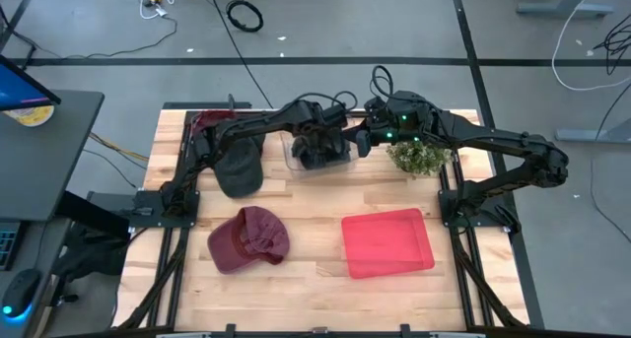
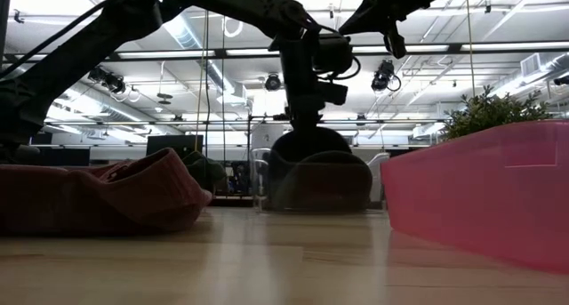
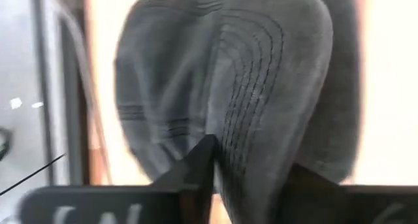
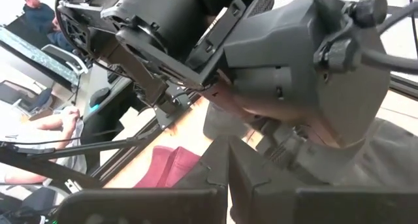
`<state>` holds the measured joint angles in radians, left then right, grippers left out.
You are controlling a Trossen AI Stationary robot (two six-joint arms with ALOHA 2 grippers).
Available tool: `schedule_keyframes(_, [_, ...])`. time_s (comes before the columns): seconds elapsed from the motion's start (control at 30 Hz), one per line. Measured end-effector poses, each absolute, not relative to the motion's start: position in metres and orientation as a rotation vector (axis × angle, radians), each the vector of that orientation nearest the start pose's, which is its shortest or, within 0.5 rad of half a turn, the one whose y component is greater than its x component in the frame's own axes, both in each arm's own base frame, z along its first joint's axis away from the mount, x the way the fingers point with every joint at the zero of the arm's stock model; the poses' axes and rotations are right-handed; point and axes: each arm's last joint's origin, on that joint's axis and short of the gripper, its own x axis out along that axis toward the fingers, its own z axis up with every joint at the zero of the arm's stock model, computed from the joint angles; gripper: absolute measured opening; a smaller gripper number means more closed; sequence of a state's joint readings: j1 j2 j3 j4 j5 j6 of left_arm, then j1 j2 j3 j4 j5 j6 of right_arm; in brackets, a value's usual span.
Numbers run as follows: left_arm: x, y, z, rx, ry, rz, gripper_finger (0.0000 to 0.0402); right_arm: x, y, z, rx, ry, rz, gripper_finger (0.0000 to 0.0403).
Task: Pick & Place hat
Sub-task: Put the bottom black cap into the transparent bin, then put the black cap into the transparent bin
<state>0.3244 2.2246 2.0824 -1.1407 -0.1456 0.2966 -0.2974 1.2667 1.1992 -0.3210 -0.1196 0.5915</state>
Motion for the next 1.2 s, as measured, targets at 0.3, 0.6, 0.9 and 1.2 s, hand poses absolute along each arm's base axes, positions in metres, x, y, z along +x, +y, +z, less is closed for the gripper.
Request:
schedule_keyframes(0.3, [0.432,0.152,0.245,-0.015,1.286,0.034,0.0257,0.268,-0.078,0.362,0.658,0.320,-0.283,0.0004])
schedule_keyframes(0.6, [0.420,0.156,0.264,-0.033,1.252,0.000,0.0346,0.268,-0.078,0.362,0.660,0.324,-0.265,0.0004])
schedule_keyframes(0.9, [0.390,0.144,0.315,-0.010,1.210,0.010,0.0352,0.261,-0.075,0.370,0.641,0.300,-0.234,0.0004])
schedule_keyframes(1.2, [0.330,0.126,0.380,0.009,1.229,0.163,0.0352,0.256,-0.074,0.373,0.638,0.292,-0.232,0.0012])
